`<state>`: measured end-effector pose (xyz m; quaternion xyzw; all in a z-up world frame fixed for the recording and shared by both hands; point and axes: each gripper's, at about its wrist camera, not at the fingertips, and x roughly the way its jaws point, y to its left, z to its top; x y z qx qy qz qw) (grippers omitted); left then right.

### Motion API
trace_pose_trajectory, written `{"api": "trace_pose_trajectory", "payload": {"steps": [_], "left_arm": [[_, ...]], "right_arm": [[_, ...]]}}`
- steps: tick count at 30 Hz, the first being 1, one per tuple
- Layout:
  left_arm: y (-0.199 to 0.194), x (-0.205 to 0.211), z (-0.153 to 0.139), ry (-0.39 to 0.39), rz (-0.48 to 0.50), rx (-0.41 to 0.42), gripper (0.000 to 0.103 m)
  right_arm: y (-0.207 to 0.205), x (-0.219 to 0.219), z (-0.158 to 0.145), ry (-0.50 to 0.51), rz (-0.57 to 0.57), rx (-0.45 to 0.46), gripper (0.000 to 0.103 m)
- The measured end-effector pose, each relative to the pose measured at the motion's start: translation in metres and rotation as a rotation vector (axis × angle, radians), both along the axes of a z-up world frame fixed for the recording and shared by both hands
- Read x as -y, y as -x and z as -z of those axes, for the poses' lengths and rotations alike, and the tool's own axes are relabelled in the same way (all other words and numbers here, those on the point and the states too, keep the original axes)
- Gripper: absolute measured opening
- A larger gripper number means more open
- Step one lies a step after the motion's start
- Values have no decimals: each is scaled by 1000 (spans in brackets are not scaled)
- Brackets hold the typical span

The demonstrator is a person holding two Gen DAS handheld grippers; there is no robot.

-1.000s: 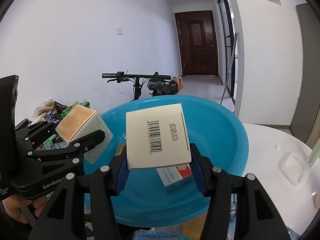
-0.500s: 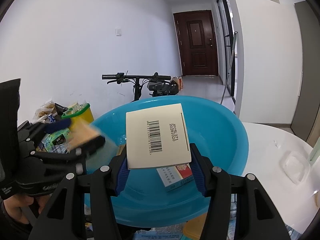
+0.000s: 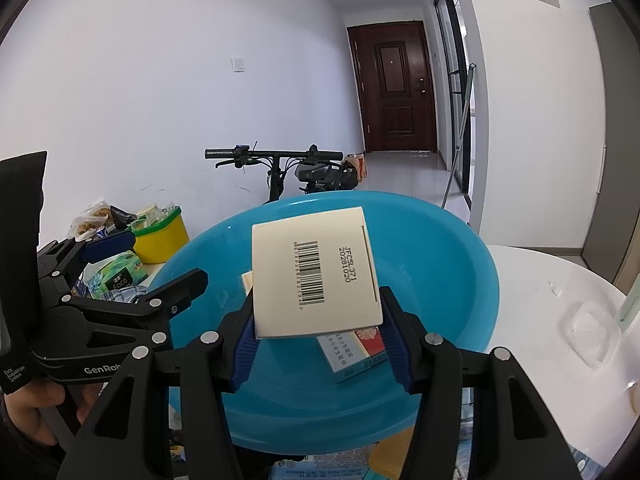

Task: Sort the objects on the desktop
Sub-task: 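Lower the cream barcode box into the basin and open the right gripper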

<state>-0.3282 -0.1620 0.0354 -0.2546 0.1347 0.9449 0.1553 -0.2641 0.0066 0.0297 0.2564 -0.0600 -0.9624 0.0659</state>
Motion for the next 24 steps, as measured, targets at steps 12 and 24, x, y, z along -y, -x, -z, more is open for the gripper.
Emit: {"api": "trace_pose_trajectory", "payload": {"steps": [12,24], "left_arm": [[3,7,-2,-17,2,10,103],[4,9,-3,-25,-8,13,103]], "right_arm": [[2,1,2,16,-6,10,53],[4,6,6,20,-5,24,54]]}}
